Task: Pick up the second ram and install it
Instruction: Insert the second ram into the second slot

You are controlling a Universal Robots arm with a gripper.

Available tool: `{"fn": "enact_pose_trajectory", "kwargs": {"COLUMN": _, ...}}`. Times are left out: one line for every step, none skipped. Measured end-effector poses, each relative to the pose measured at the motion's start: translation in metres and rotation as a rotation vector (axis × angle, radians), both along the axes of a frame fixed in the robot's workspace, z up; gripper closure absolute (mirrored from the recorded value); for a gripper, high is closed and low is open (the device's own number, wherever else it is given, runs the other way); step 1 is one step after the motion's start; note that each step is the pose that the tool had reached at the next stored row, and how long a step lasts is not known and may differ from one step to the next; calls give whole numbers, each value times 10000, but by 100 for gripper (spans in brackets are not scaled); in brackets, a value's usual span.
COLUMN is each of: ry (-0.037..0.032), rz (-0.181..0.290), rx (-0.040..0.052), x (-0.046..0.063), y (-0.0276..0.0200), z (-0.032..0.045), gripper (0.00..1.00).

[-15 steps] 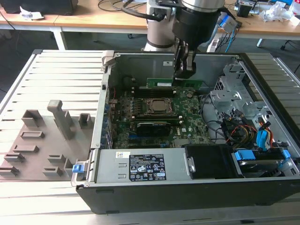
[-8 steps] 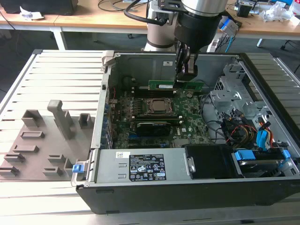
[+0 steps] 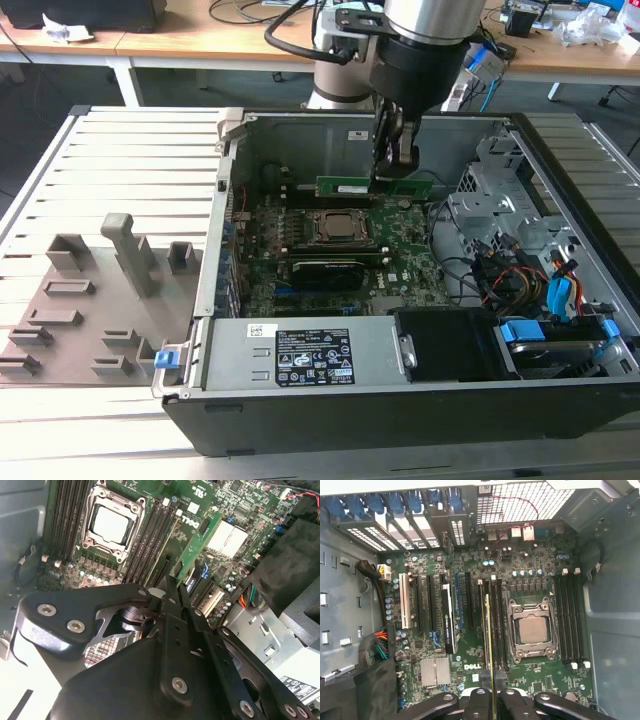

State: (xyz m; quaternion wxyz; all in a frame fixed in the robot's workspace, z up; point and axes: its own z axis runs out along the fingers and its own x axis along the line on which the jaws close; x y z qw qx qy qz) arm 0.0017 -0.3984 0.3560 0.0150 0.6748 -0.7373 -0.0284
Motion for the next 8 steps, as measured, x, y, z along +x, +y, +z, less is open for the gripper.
{"fn": "enact_pose_trajectory", "kwargs": {"ry": 0, "rz": 0, "rx": 0, "x": 0, "y": 0, "z": -4, "gripper": 86}}
{"fn": "enact_pose_trajectory", "kwargs": {"ry": -1, "rz": 0, "rx": 2, "x": 0, "y": 0, "z": -8, "gripper": 86}}
{"fn": "enact_pose_trajectory", "kwargs": {"ry": -1, "rz": 0, "rx": 2, "x": 0, "y": 0, "z": -33, "gripper": 86}}
{"fn": "enact_pose_trajectory", "kwargs": {"ry": -1, "rz": 0, "rx": 2, "x": 0, "y": 0, "z": -63, "gripper": 86}}
{"fn": "enact_pose_trajectory", "kwargs": {"ry": -1, "rz": 0, "rx": 1, "x": 0, "y": 0, "z": -79, "gripper": 86}}
{"fn": "enact_pose_trajectory", "kwargs": {"ry": -1, "rz": 0, "rx": 2, "x": 0, "y": 0, "z": -93, "gripper": 86}}
{"fn": "enact_pose_trajectory", "kwargs": {"ry": 0, "rz": 0, "rx": -1, "x": 0, "y": 0, "z": -98, "gripper": 86}}
{"fn": "enact_pose_trajectory", "kwargs": {"ry": -1, "rz": 0, "rx": -4, "x": 0, "y": 0, "z": -106, "gripper": 86}}
